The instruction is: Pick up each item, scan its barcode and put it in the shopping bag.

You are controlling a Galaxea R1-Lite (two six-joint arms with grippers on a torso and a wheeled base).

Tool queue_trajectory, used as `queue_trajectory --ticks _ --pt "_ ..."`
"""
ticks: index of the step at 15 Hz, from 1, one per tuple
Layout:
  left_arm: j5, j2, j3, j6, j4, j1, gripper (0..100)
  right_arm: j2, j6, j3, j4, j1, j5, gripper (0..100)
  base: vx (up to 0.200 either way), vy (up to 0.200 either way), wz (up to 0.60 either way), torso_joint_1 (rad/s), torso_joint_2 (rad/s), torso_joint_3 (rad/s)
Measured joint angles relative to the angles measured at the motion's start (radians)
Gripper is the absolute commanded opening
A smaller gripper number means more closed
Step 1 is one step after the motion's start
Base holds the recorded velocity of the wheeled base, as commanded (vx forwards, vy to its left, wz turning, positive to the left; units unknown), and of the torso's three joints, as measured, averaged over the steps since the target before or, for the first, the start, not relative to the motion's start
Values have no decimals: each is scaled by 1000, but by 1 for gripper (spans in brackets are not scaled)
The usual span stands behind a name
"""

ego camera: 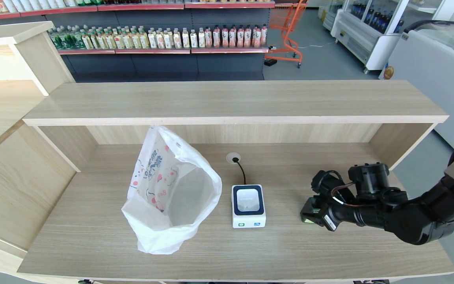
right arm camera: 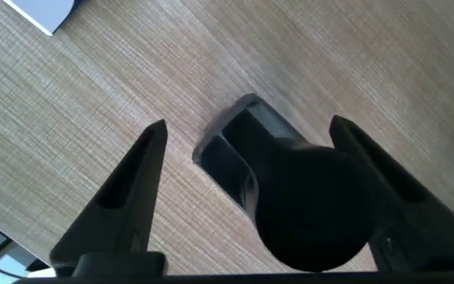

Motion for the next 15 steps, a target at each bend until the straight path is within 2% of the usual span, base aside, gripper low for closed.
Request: queue_trajectory --ticks 3,7,11,13,14,15 --pt "0 0 0 0 0 1 100 15 7 -2 -10 2 0 0 0 0 0 0 0 0" --pt "0 0 0 0 0 0 100 -26 107 29 -7 -6 0 0 0 0 0 0 0 0" --pt "0 0 0 0 0 0 100 -184 182 64 -29 -10 -3 0 0 0 0 0 0 0" --pt "0 0 0 0 0 0 100 -314 142 133 -52 -29 -9 0 0 0 0 0 0 0" --pt "0 0 0 0 0 0 100 -389 70 166 -54 -47 -10 0 0 0 0 0 0 0" --pt "0 0 0 0 0 0 100 -458 -66 190 -52 -64 -5 0 0 0 0 0 0 0"
